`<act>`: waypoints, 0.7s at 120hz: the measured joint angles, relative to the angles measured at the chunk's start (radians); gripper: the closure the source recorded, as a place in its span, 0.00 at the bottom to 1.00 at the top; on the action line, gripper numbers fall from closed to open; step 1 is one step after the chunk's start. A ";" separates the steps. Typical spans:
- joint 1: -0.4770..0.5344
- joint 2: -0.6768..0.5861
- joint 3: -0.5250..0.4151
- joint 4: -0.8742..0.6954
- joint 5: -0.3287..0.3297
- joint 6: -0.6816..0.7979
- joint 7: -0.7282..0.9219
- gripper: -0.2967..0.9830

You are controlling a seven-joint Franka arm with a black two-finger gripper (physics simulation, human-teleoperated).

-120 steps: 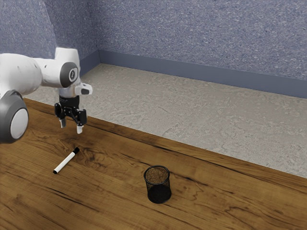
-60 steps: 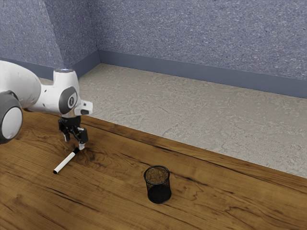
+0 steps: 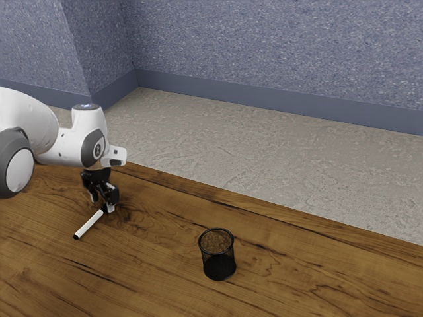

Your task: Put the marker into the pen holder.

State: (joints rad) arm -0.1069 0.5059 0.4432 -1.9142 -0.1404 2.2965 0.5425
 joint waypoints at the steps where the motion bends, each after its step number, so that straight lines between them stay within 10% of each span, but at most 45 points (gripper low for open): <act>1: 0.000 0.000 0.000 -0.001 0.000 0.001 0.000 0.37; 84: -0.005 -0.022 0.003 -0.056 0.065 0.067 -0.044 0.77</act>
State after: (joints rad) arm -0.1114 0.4839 0.4459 -1.9703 -0.0751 2.3637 0.4981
